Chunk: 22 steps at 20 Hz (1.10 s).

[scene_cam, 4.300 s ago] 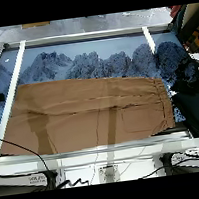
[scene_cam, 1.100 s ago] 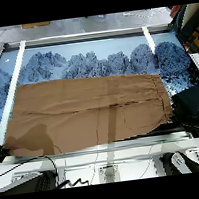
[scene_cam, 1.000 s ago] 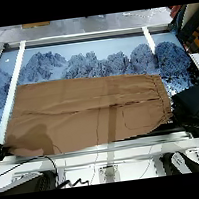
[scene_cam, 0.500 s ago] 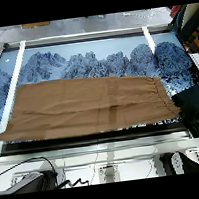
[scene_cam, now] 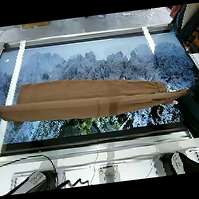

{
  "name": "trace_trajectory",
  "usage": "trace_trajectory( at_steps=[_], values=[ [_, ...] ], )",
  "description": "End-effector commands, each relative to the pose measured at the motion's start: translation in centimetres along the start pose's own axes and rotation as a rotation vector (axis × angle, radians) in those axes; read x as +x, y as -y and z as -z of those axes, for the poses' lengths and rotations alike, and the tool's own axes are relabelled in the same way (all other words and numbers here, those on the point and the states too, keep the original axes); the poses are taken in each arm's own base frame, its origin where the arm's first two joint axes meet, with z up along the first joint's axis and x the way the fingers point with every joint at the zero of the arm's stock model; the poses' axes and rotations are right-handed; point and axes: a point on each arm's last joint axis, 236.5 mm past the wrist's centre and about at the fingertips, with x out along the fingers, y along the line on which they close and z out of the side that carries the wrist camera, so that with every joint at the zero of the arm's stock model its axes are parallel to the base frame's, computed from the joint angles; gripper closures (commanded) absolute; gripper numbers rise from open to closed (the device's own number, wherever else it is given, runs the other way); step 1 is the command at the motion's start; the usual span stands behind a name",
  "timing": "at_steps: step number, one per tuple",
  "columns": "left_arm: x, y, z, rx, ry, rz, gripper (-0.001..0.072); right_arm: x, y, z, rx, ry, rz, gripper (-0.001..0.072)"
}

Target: Fold the clothes and pants, and hang the long-sleeved shirts on hangers.

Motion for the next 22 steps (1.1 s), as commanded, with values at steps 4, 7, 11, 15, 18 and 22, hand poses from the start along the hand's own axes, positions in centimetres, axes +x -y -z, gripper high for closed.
trace_trajectory(
  at_steps=[4,7,11,15,18,22],
  values=[
    [10.0,6.5,1.7,-0.106,-0.034,0.042,0.0689,10.0,-4.0,-0.9,0.105,-0.002,-0.074,0.0689],
    [12.7,9.4,0.5,-0.085,-0.033,0.087,0.0689,13.5,-5.5,-2.4,0.117,-0.029,-0.077,0.0689],
    [13.7,9.5,-2.9,-0.14,0.077,0.071,0.0689,16.9,-5.6,-5.1,0.203,-0.027,-0.065,0.0689],
    [14.5,8.3,-3.1,-0.166,0.101,0.043,0.0688,20.3,-4.2,-4.6,0.304,-0.043,-0.03,0.0689],
    [15.8,7.1,-2.2,-0.192,0.085,0.026,0.0687,21.6,-4.1,-5.0,0.324,-0.002,-0.032,0.0688],
    [17.1,6.9,-1.2,-0.253,0.073,0.03,0.0686,22.0,-4.8,-6.5,0.335,0.085,-0.054,0.0688]
  ],
)
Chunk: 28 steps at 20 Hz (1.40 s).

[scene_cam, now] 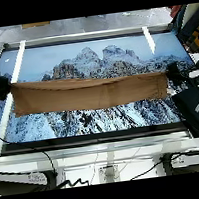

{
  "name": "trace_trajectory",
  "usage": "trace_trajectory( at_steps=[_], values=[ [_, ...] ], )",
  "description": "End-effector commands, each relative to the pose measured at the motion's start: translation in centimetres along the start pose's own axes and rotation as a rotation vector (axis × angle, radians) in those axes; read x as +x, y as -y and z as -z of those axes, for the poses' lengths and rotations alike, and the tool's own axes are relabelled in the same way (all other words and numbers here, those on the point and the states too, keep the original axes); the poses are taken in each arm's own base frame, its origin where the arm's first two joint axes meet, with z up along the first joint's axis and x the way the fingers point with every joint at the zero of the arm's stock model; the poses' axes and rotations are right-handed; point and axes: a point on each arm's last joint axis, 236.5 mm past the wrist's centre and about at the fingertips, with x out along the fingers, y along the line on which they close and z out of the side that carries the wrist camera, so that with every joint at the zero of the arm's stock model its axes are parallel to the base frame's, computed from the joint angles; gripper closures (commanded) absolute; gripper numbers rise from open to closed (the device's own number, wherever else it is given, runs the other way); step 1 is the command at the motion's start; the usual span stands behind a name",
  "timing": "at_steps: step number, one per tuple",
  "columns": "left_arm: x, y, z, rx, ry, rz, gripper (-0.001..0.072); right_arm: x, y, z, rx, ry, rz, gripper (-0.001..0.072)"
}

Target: Fold the clothes and pants, and hang the long-sleeved shirts on hangers.

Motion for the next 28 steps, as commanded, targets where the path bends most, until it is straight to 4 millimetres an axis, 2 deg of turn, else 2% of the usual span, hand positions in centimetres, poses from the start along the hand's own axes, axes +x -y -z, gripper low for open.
trace_trajectory(
  at_steps=[1,3,4,5,6,7,9,11,12,14,15,16,17,20,22,24,26,28],
  values=[
    [1.0,-0.5,0.5,-0.031,0.006,-0.008,0.0686,0.5,-0.7,-1.7,0.019,0.088,-0.027,0.0688],
    [1.3,-0.4,0.8,-0.023,0.011,-0.012,0.0685,0.5,-0.9,-2.2,0.017,0.112,-0.032,0.0688],
    [1.4,-0.2,1.1,-0.016,0.002,-0.008,0.0573,0.5,-0.8,-2.2,0.016,0.109,-0.031,0.066],
    [1.3,0.4,1.6,0.004,-0.014,0.004,0.0289,0.5,-0.8,-1.7,0.007,0.09,-0.027,0.049],
    [1.1,1.1,2.0,0.047,-0.029,0.017,0.0156,0.4,-0.7,-1.2,-0.05,0.065,-0.02,0.0261],
    [0.7,1.7,2.1,0.085,-0.039,0.032,0.0156,0.3,-0.7,-0.6,-0.123,0.04,-0.016,0.0199],
    [-0.5,3.3,1.7,0.148,-0.039,0.063,0.0156,-0.2,-1.1,0.7,-0.221,-0.021,-0.019,0.02],
    [-2.4,5.1,0.4,0.219,-0.019,0.1,0.0156,-1.0,-2.2,1.4,-0.266,-0.067,-0.036,0.02],
    [-3.8,5.8,-0.4,0.256,-0.014,0.115,0.0156,-1.5,-2.9,1.7,-0.282,-0.09,-0.047,0.02],
    [-6.8,5.9,-1.4,0.348,-0.035,0.109,0.0156,-2.5,-4.1,2.2,-0.319,-0.133,-0.06,0.02],
    [-8.3,5.3,-1.6,0.376,-0.068,0.093,0.0156,-3.1,-4.5,2.5,-0.341,-0.156,-0.061,0.02],
    [-9.9,3.8,-1.6,0.387,-0.117,0.054,0.0156,-3.6,-4.7,2.8,-0.366,-0.179,-0.058,0.02],
    [-11.5,1.6,-1.4,0.391,-0.176,-0.006,0.0157,-4.1,-4.8,3.1,-0.389,-0.199,-0.052,0.02],
    [-16.4,-7.1,1.2,0.364,-0.395,-0.221,0.0156,-5.1,-4.7,4.1,-0.422,-0.252,-0.04,0.02],
    [-18.0,-10.6,3.0,0.28,-0.429,-0.267,0.0157,-5.3,-4.4,4.9,-0.456,-0.292,-0.038,0.02],
    [-17.8,-12.6,5.7,0.184,-0.457,-0.265,0.0146,-5.6,-4.0,5.8,-0.474,-0.333,-0.033,0.0199],
    [-16.6,-13.8,7.9,0.126,-0.464,-0.263,0.0019,-5.8,-3.8,6.3,-0.473,-0.356,-0.031,0.0198],
    [-14.8,-14.1,9.3,0.083,-0.454,-0.249,-0.0002,-6.0,-3.6,6.8,-0.475,-0.381,-0.028,0.0198]
  ],
)
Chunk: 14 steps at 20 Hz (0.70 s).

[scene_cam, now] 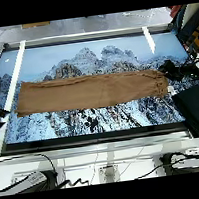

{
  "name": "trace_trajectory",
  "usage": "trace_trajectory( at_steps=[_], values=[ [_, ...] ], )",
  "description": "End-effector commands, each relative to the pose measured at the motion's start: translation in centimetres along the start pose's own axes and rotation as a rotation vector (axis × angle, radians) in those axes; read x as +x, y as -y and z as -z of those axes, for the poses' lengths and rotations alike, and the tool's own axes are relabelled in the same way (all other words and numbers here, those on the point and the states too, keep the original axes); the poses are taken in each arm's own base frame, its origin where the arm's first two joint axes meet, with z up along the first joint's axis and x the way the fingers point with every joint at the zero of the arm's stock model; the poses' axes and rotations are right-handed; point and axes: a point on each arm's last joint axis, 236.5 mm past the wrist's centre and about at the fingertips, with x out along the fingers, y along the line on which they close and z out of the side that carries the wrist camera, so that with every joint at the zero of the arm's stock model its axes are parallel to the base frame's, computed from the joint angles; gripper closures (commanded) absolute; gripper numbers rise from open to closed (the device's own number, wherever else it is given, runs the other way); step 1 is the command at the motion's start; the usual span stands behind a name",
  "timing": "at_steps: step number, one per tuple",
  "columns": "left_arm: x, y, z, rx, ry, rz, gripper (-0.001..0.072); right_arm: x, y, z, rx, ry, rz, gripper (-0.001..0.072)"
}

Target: Fold the clothes and pants, and hang the long-sleeved shirts on hangers.

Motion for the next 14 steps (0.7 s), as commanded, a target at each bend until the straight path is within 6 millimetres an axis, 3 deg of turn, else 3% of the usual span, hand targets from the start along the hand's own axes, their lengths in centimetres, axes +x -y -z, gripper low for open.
trace_trajectory(
  at_steps=[1,2,4,7,10,12,13,14],
  values=[
    [3.5,-0.5,1.9,-0.095,-0.023,0.023,-0.0002,0.0,-0.4,1.6,-0.018,-0.065,-0.007,0.0198],
    [4.6,0.1,1.9,-0.12,-0.028,0.044,-0.0002,0.1,-0.8,1.8,-0.029,-0.069,-0.011,0.0196],
    [7.0,1.2,2.1,-0.184,-0.037,0.089,-0.0002,0.5,-1.9,2.3,-0.074,-0.074,-0.021,0.0096],
    [9.9,1.2,1.6,-0.236,-0.006,0.084,-0.0002,1.4,-4.1,3.4,-0.119,-0.086,-0.044,0.0087],
    [11.1,0.8,-0.2,-0.232,0.091,0.045,0.0005,2.3,-6.8,4.9,-0.174,-0.096,-0.071,0.0092],
    [11.2,1.5,-1.9,-0.204,0.168,0.027,0.0017,3.1,-9.2,4.7,-0.212,-0.041,-0.095,0.0206],
    [11.3,2.4,-2.6,-0.18,0.196,0.028,0.0059,3.5,-10.6,4.6,-0.235,-0.003,-0.112,0.0254],
    [11.2,3.6,-3.5,-0.152,0.225,0.035,0.0235,3.8,-12.1,4.5,-0.257,0.034,-0.13,0.0336]
  ],
)
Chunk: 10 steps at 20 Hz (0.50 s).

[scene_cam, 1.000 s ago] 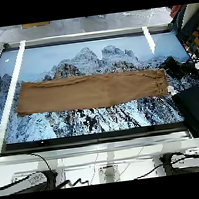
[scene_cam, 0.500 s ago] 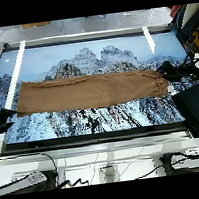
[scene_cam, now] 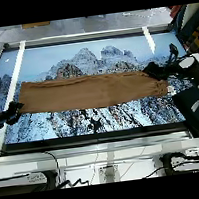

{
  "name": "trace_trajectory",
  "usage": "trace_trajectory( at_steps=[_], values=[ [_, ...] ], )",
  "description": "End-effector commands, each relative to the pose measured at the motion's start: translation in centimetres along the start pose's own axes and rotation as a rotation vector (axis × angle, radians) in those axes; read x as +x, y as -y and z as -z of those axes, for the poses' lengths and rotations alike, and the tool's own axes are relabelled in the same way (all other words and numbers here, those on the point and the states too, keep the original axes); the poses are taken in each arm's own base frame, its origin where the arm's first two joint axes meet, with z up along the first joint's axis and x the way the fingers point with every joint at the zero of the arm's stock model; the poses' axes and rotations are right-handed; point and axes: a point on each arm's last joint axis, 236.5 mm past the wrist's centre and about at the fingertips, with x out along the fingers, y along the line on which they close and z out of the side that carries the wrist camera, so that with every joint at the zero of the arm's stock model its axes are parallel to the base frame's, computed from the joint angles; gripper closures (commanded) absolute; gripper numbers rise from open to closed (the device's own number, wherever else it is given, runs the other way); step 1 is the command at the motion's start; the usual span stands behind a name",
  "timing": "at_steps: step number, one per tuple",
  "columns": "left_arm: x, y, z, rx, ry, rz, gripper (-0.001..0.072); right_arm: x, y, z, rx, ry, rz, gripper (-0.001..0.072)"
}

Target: Fold the clothes and pants, and hang the long-sleeved shirts on hangers.

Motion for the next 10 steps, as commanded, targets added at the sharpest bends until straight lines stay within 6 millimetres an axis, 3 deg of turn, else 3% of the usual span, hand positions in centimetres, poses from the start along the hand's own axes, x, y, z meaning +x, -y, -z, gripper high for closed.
trace_trajectory(
  at_steps=[1,2,4,7,10],
  values=[
    [0.6,3.5,-2.6,0.06,0.125,0.021,0.042,1.5,-5.0,-1.4,-0.085,0.128,-0.047,0.0425],
    [0.3,5.2,-3.6,0.093,0.151,0.041,0.0545,1.8,-6.6,-1.7,-0.11,0.169,-0.064,0.0494],
    [-0.7,9.2,-5.4,0.209,0.192,0.097,0.0683,2.0,-10.0,-2.8,-0.16,0.283,-0.1,0.0688],
    [-3.3,16.5,-5.6,0.416,0.18,0.217,0.0685,1.9,-14.0,-3.4,-0.196,0.393,-0.154,0.0689],
    [-7.9,24.0,-2.1,0.641,0.106,0.367,0.0685,4.2,-16.6,0.1,-0.184,0.248,-0.197,0.0689]
  ],
)
